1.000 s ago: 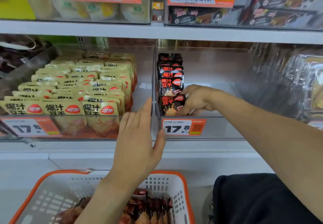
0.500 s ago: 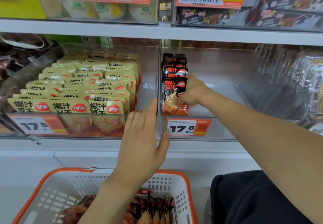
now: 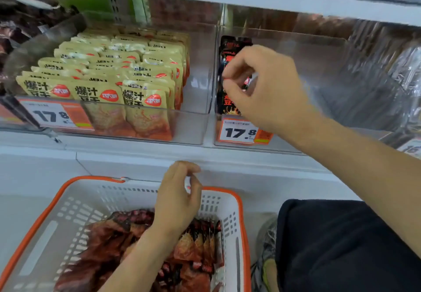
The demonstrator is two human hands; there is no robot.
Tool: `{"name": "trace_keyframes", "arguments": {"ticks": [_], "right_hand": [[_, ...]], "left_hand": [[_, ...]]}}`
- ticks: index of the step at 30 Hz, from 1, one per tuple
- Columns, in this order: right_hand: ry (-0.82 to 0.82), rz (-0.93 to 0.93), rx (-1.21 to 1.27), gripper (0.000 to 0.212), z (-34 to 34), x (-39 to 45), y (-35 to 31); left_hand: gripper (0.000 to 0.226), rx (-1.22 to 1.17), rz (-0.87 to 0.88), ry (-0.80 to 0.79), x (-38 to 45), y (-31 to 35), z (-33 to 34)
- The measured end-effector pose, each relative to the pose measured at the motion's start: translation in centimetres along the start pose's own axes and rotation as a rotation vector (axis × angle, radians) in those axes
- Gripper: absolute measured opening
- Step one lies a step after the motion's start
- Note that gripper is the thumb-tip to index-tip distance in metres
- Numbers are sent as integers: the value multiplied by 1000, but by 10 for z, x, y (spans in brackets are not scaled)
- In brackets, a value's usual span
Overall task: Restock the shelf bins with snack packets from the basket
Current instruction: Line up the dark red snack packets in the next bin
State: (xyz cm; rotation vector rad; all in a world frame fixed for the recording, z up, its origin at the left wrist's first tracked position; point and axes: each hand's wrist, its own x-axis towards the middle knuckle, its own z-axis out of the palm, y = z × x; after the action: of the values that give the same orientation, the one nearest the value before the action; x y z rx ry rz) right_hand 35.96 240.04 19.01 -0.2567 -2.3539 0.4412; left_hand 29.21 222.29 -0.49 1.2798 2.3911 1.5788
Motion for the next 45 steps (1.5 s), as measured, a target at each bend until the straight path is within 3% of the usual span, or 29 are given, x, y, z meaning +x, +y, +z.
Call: {"name": "trace_keyframes", "arguments": {"ticks": [2, 4, 8, 12, 16, 20, 24, 26, 29, 31, 34, 38, 42, 45], "right_hand": [[-124, -121, 102, 6, 17, -28, -23], [-382, -115, 123, 9, 50, -64, -31], [-947, 151, -27, 15, 130, -150, -8], [-1167, 410, -88, 22, 180, -219, 17], [-1131, 660, -87, 31, 219, -266, 22], [-1008, 757, -158, 39, 248, -297, 15], [-917, 768, -210, 17, 255, -314, 14], [-855, 805, -186, 8, 258, -317, 14], [-728, 854, 1, 21, 255, -309, 10], [-686, 826, 190, 32, 251, -305, 1], [-667, 737, 306, 20, 241, -306, -16], [-751, 740, 333, 13, 223, -287, -13], [-537, 809, 247, 48, 195, -233, 5], [-691, 685, 224, 64, 155, -185, 8]], "left_hand": [[14, 115, -171, -212, -26, -40, 15], [20, 304, -289, -457, -59, -77, 26], [44, 434, -455, -683, -122, -117, 30], [57, 570, -383, -819, -152, -128, 31], [56, 579, -401, -833, -155, -130, 33], [49, 543, -431, -803, -156, -131, 35], [44, 525, -473, -794, -156, -133, 38], [35, 478, -516, -714, -153, -132, 40], [24, 254, -704, -483, -139, -124, 42], [33, 67, -926, -457, -127, -120, 42], [37, -13, -1084, -437, -117, -118, 35], [16, -174, -1056, -491, -104, -121, 13], [11, -387, -897, -675, -67, -101, -19], [29, -379, -743, -737, -34, -67, -40]]}}
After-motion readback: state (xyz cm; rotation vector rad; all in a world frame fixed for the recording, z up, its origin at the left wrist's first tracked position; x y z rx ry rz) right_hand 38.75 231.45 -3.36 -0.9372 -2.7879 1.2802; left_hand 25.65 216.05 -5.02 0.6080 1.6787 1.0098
